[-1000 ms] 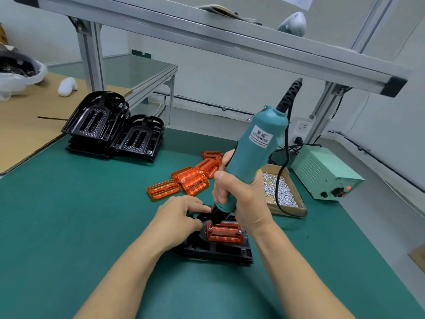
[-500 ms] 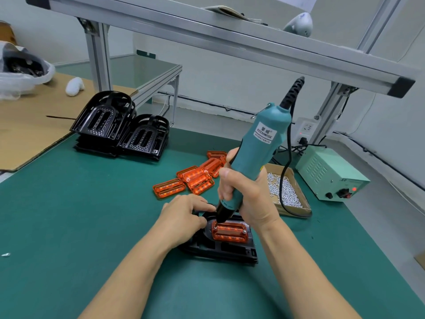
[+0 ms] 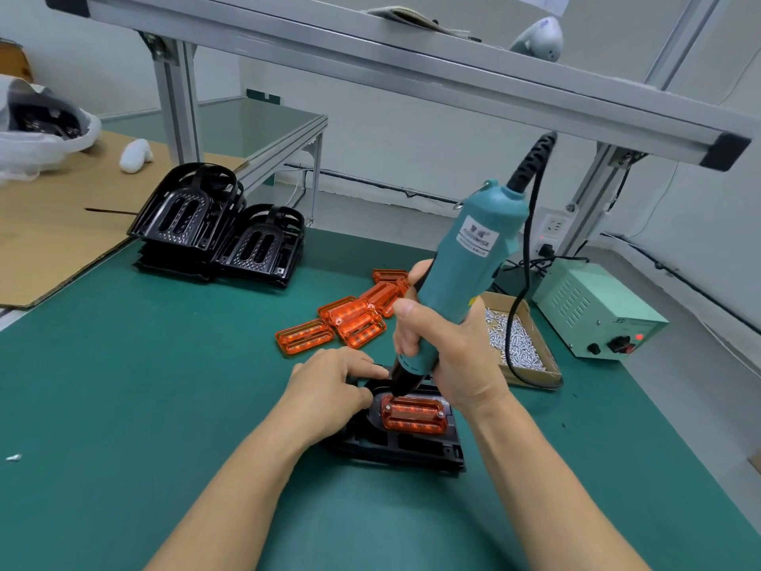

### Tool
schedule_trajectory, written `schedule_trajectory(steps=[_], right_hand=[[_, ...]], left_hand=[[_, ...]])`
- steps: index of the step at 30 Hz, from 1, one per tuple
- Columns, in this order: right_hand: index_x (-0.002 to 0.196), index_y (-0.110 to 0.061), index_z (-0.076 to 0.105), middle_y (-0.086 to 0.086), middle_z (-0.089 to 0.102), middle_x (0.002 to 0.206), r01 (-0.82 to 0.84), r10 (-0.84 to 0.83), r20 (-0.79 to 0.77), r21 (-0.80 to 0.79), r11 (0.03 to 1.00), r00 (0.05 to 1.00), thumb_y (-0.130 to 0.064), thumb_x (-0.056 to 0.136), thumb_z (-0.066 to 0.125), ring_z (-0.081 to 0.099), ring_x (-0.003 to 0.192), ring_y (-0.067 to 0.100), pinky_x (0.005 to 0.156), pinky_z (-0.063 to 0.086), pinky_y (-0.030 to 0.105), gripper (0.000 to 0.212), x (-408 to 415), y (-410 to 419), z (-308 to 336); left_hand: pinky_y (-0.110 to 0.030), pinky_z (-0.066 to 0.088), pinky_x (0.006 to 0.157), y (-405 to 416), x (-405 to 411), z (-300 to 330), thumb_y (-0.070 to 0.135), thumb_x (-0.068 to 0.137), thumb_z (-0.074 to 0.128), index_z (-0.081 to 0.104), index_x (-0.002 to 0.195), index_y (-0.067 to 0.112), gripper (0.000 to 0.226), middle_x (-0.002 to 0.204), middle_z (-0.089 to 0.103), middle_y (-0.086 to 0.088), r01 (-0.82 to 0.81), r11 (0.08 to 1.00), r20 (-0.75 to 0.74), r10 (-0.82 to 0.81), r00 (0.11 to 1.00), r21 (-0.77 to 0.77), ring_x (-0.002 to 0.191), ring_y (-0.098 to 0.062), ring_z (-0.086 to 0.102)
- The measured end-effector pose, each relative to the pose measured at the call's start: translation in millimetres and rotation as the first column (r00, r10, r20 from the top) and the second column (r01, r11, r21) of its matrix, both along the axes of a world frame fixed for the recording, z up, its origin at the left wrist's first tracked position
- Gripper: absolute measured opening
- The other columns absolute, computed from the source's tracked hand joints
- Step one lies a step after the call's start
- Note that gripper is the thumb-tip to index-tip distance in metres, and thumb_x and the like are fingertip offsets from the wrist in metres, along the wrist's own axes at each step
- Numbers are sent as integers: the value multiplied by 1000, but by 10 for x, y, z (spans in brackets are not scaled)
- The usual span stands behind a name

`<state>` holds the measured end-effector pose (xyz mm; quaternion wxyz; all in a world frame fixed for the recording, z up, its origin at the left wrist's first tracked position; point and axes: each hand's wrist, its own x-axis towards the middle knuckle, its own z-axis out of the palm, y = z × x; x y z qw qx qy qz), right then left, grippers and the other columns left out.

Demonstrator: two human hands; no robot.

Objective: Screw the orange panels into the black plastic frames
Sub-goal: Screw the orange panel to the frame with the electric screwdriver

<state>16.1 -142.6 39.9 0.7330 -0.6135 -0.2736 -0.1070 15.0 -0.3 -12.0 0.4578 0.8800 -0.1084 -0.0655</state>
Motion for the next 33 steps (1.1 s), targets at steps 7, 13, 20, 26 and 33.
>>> schedule_trajectory(steps=[7,13,20,26,33], right_hand=[[99,-13,51,-2,48,56,379,-378,-56,263,887,924,-5,83,63,46,45,13,52,43,26,22,-116,-383,234],[96,-18,45,-5,52,56,670,-652,-177,312,673,737,-14,90,62,47,46,11,48,43,20,18,-357,-1135,341],[89,-19,50,-2,58,47,734,-803,-372,-343,586,466,-28,91,65,54,36,10,39,50,26,18,-798,-2311,216],[88,-9,45,12,66,52,213,-964,-71,-969,128,258,-53,85,63,65,48,31,60,55,39,48,-942,-2548,-44],[80,-19,40,-3,57,80,-200,-902,171,-943,-267,396,-63,89,49,58,71,13,57,41,26,46,-783,-2339,-165]], left_hand=[[-41,29,109,1,7,-3,10,81,64,70,105,39,38,124,56,22,7,1000,15,-7,1000,8,120,-9,46],[-39,22,110,10,-13,24,18,80,70,70,97,44,31,118,53,23,-10,998,114,2,993,66,120,-6,42],[-39,0,110,-45,-26,-14,39,82,68,70,78,45,7,127,48,26,32,951,255,-114,960,308,131,-2,23],[-42,-5,110,-78,-29,-20,40,83,66,71,80,43,6,131,46,24,31,927,279,-144,950,373,133,-4,19],[-39,-5,109,-77,-34,-27,41,85,63,69,80,42,7,132,45,24,34,923,284,-153,947,384,134,-3,19]])
